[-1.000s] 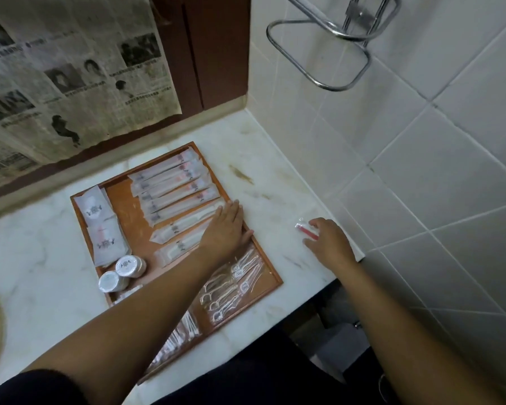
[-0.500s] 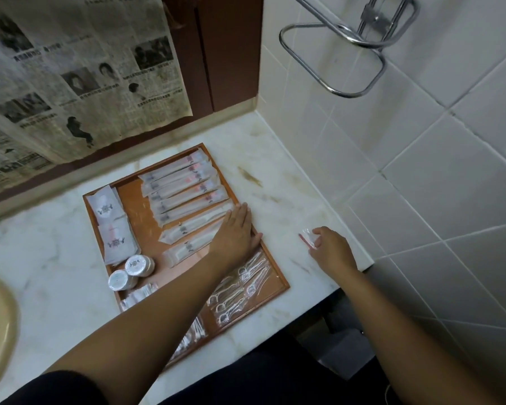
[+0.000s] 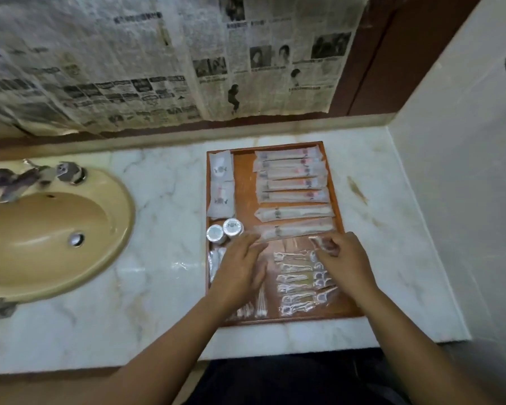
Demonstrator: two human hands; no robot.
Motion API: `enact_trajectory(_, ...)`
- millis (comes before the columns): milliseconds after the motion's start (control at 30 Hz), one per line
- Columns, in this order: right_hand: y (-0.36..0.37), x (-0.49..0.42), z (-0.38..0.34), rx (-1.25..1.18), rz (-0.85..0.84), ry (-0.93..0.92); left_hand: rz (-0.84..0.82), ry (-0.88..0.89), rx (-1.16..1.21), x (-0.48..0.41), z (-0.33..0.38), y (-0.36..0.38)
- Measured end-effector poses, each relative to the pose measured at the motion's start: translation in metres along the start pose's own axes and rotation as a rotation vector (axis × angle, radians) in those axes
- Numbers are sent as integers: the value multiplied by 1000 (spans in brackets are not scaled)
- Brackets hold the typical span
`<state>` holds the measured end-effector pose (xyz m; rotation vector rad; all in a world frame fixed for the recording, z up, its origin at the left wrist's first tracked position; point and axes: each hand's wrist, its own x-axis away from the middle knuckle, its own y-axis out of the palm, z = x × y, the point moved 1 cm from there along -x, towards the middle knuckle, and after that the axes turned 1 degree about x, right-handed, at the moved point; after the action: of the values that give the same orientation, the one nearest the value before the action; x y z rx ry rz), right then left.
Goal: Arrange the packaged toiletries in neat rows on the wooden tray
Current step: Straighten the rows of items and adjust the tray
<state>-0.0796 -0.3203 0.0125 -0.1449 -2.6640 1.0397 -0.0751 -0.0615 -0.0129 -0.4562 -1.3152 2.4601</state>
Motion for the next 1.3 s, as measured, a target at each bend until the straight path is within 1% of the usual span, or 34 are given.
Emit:
enact_trajectory(67,17,-7,-17,-13,-43,-43,41,-144,-31,19,-22,-17)
enact_trajectory(167,45,-12,-34,-41,-173,-14,96,-353,-39,43,-45,-35)
enact_trajectory(300,69,-8,-51,-64,-272,-7,123,-685,184,63,-69,-45)
enact_trajectory(367,78,-4,-56,-65,-323,-9,78,-766,256,66,-80,-45)
enact_trajectory(433,88,0,-60,-69,-345,3,30,-779,318,67,-83,-46)
enact_trajectory(500,95,4,-64,-44,-328,21,5,-757,362,66,-82,-46)
enact_trajectory(633,103,9,-70,-51,-344,67,12,-737,397,68,-79,-45)
enact_trajectory(867,118,0,-75,138,-361,-6,1,-751,433,70,-89,-40)
enact_trajectory(1033,128,-10,-81,231,-410,17,4,-753,444,71,-92,-37)
enact_trajectory(1167,134,-12,-80,321,-384,9,2,-748,453,71,-93,-36)
enact_trajectory(1300,137,-9,-82,384,-310,-38,2,-736,434,70,-93,-36)
